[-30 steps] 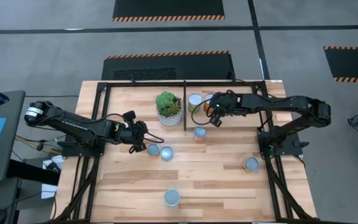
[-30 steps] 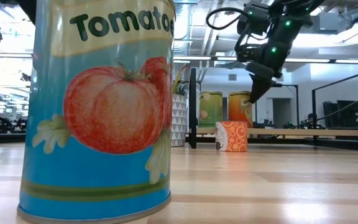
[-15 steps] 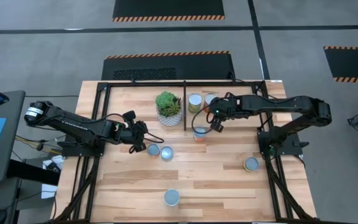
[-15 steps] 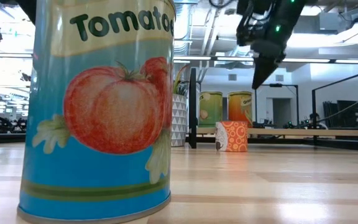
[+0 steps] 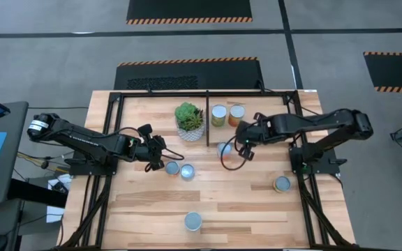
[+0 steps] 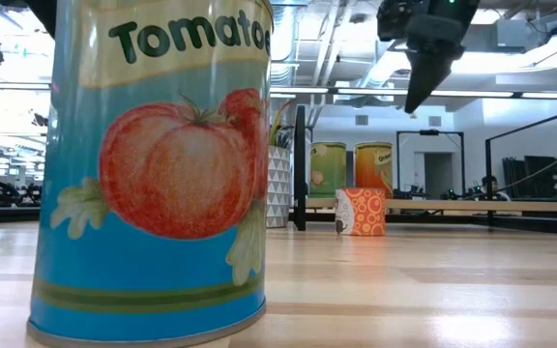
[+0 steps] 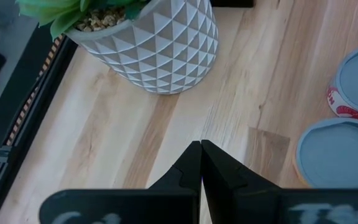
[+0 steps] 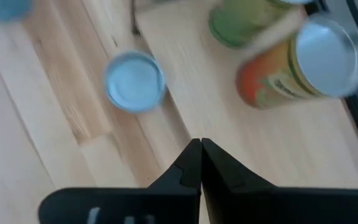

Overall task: Pick and place cans onto a shelf
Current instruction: Adjust the canned goods

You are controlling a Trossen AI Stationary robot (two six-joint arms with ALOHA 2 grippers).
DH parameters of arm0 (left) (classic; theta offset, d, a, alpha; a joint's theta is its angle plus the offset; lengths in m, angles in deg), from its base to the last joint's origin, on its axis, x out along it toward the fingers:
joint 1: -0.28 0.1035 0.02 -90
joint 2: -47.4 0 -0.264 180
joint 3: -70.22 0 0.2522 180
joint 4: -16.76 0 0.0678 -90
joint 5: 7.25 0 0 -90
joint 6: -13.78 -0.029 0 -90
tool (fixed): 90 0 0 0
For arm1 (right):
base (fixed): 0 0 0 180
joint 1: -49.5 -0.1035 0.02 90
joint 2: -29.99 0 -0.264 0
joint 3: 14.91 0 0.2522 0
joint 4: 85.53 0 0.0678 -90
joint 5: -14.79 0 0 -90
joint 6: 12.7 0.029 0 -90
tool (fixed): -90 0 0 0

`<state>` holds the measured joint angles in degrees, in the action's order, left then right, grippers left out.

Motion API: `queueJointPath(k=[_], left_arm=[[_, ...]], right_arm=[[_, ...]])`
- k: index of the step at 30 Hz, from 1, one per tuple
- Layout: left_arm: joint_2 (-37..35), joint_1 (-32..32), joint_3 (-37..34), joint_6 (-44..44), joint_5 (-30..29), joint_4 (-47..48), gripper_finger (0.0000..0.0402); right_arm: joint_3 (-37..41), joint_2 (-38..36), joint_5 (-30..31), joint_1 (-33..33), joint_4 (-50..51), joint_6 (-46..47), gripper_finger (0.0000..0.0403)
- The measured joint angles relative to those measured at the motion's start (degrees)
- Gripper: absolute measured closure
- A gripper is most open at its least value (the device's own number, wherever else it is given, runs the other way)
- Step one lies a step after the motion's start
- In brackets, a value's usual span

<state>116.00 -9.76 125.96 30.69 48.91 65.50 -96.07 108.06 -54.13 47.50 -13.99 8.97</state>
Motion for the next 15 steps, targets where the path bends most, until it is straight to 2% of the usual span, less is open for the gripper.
queueJointPath(k=[8, 15], left_arm=[[0.0, 0.0, 0.0, 0.4, 0.0, 0.0, 0.0402], [0.0, 0.0, 0.0, 0.3, 0.0, 0.0, 0.0402]], right_arm=[[4.5, 0.0, -0.3, -5.6, -16.5, 0.5, 0.0381], [5.9, 0.8, -5.9, -12.7, -33.6, -6.5, 0.0376]])
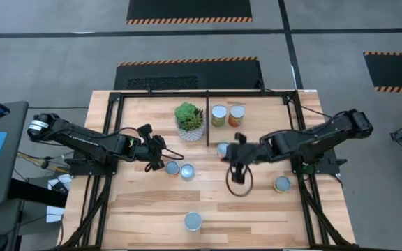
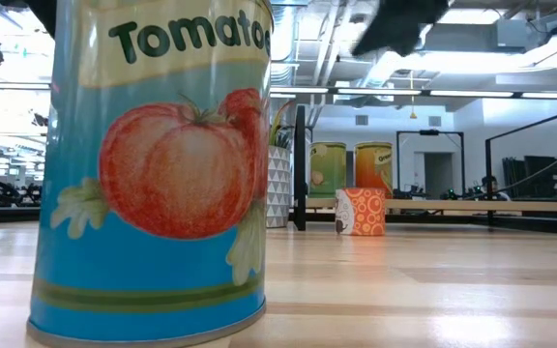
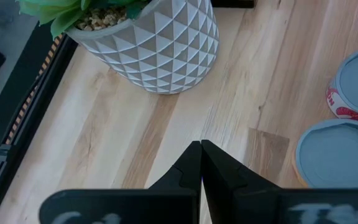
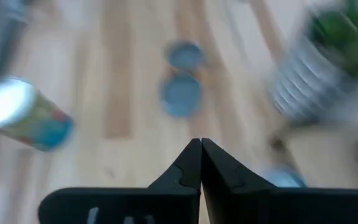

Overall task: Pick and place cans onto a shelf
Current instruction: Adjust the canned goods

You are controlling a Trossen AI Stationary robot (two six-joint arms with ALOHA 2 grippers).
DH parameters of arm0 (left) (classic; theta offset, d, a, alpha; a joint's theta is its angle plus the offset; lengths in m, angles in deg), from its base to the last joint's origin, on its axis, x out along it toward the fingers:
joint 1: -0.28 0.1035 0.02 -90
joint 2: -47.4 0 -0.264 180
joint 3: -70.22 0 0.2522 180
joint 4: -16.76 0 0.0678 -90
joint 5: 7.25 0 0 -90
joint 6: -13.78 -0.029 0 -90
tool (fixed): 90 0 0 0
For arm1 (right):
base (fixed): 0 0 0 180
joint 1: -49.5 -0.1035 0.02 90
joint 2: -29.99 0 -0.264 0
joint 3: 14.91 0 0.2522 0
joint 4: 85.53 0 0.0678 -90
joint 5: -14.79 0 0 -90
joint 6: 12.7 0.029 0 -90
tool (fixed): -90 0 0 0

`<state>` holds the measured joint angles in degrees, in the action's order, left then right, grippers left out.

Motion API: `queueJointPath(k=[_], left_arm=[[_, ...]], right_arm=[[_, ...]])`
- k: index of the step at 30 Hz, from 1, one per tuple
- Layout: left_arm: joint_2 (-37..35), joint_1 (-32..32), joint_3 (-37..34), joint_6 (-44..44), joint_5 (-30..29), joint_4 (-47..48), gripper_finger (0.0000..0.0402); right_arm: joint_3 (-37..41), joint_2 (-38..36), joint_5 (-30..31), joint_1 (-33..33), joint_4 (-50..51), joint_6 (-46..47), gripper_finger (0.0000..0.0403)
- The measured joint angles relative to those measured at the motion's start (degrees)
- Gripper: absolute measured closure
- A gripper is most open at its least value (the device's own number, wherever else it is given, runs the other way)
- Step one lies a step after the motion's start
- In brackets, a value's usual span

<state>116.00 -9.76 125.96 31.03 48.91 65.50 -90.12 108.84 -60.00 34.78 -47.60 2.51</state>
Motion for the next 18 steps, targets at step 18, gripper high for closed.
queueJointPath(k=[18], left_arm=[[0.1, -1.6, 0.0, 1.3, 12.8, -1.5, 0.0401]], right_arm=[[-30.9, 28.6, -7.6, -10.3, 22.1, -6.4, 0.0372]])
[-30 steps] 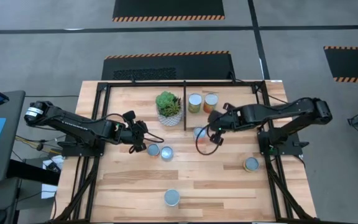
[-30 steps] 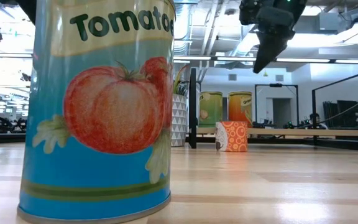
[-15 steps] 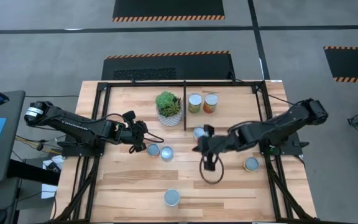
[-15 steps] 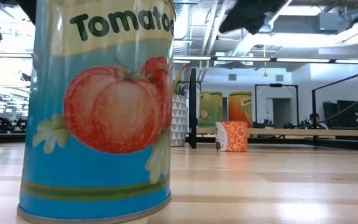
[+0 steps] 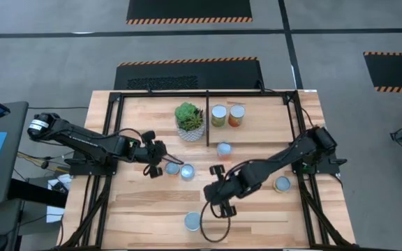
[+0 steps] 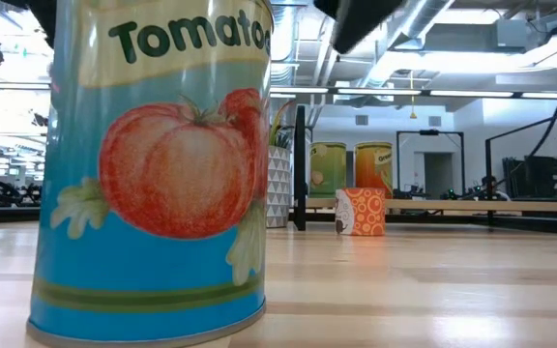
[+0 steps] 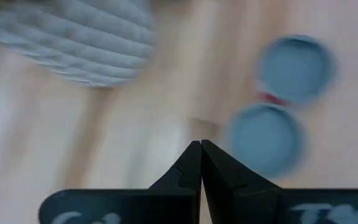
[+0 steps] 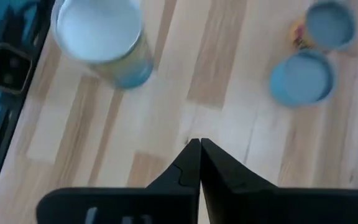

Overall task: Pick and place cans onto a shelf
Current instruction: Adjust the canned goods

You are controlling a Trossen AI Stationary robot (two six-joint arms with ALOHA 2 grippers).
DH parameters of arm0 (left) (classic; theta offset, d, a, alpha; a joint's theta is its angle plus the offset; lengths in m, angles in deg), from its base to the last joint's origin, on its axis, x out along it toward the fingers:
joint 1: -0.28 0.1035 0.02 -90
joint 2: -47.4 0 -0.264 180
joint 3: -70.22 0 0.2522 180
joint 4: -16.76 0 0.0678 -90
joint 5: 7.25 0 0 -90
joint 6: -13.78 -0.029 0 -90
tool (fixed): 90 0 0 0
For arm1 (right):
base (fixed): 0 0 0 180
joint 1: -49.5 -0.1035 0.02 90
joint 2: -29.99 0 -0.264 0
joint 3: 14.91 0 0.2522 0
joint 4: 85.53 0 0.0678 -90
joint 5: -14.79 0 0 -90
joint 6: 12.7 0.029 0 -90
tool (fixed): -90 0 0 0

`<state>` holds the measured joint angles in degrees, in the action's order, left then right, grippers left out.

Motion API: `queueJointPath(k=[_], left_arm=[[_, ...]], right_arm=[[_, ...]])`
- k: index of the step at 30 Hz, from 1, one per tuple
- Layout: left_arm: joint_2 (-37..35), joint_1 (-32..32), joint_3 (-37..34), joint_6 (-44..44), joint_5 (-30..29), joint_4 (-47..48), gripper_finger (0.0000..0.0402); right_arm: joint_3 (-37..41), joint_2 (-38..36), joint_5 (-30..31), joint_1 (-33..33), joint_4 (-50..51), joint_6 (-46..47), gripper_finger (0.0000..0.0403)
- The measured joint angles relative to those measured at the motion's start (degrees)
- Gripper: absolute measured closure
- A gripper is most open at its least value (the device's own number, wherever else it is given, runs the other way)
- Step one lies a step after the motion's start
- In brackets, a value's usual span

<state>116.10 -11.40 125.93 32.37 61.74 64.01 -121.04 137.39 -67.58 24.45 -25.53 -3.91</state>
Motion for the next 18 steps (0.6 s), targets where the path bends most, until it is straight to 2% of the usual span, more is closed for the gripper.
queueJointPath(k=[6, 10, 14, 18], left_arm=[[5.9, -3.3, 0.0, 7.5, 4.3, 5.0, 0.0401], [13.5, -5.0, 0.0, 10.1, 5.2, 4.4, 0.0401], [20.2, -4.9, 1.2, 11.2, 4.1, 1.0, 0.0401], [26.1, -4.4, 5.8, 6.5, 4.4, -8.0, 0.0401]], right_arm=[[-0.9, 0.7, 0.6, -3.8, 8.5, 8.5, 0.0389], [-0.9, -0.3, 6.0, -7.2, 14.2, 14.2, 0.0388], [-0.9, -1.3, 10.5, -10.6, 17.8, 19.8, 0.0375], [-0.9, -1.5, 15.4, -13.6, 20.4, 22.4, 0.0372]])
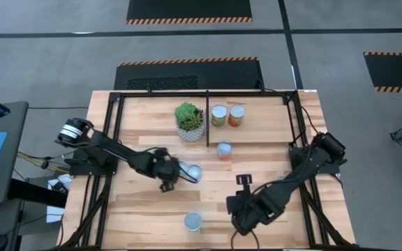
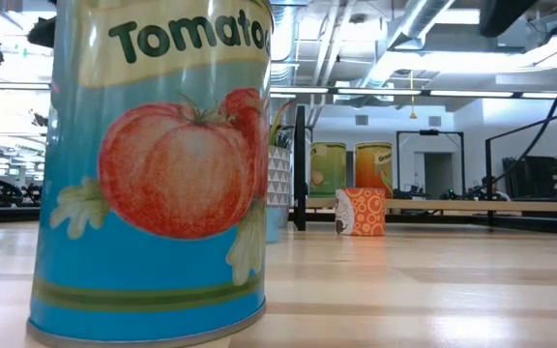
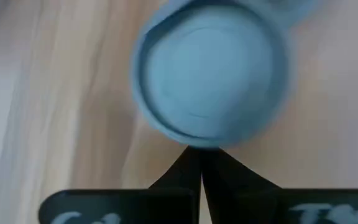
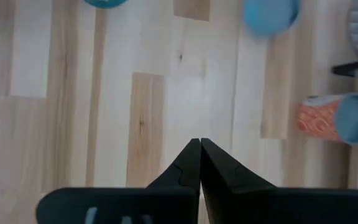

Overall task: Pick and place cans onto a shelf
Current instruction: Adjust the canned goods

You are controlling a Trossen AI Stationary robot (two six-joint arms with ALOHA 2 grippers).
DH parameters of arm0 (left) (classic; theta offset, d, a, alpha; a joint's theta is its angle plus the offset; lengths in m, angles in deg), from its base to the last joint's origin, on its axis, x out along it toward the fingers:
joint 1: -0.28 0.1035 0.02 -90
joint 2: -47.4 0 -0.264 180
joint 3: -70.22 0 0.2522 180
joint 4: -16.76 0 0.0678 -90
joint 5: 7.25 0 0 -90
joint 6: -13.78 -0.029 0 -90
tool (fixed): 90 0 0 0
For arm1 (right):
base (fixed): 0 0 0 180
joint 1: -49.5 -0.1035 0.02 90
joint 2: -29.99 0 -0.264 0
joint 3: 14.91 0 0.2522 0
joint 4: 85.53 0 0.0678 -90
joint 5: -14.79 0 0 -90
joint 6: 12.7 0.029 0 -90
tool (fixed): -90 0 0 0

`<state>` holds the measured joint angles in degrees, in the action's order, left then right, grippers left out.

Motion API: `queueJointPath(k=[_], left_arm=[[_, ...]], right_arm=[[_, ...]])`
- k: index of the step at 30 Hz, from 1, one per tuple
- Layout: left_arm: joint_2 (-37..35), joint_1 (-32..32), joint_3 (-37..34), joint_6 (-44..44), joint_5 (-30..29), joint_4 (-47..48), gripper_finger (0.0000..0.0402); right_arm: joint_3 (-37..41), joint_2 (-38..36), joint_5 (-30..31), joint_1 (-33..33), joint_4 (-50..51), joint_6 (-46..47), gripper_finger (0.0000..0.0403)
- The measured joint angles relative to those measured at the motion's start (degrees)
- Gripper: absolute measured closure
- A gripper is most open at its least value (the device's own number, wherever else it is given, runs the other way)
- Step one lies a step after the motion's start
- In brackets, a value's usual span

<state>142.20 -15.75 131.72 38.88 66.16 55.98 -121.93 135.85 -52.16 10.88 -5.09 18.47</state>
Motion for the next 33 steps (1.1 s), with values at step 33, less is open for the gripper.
queueJointPath(k=[33], left_arm=[[5.6, -21.5, 11.7, -11.1, 14.1, -14.2, 0.0402]], right_arm=[[0.0, 0.3, 5.7, -1.1, 4.0, 4.1, 0.0378]])
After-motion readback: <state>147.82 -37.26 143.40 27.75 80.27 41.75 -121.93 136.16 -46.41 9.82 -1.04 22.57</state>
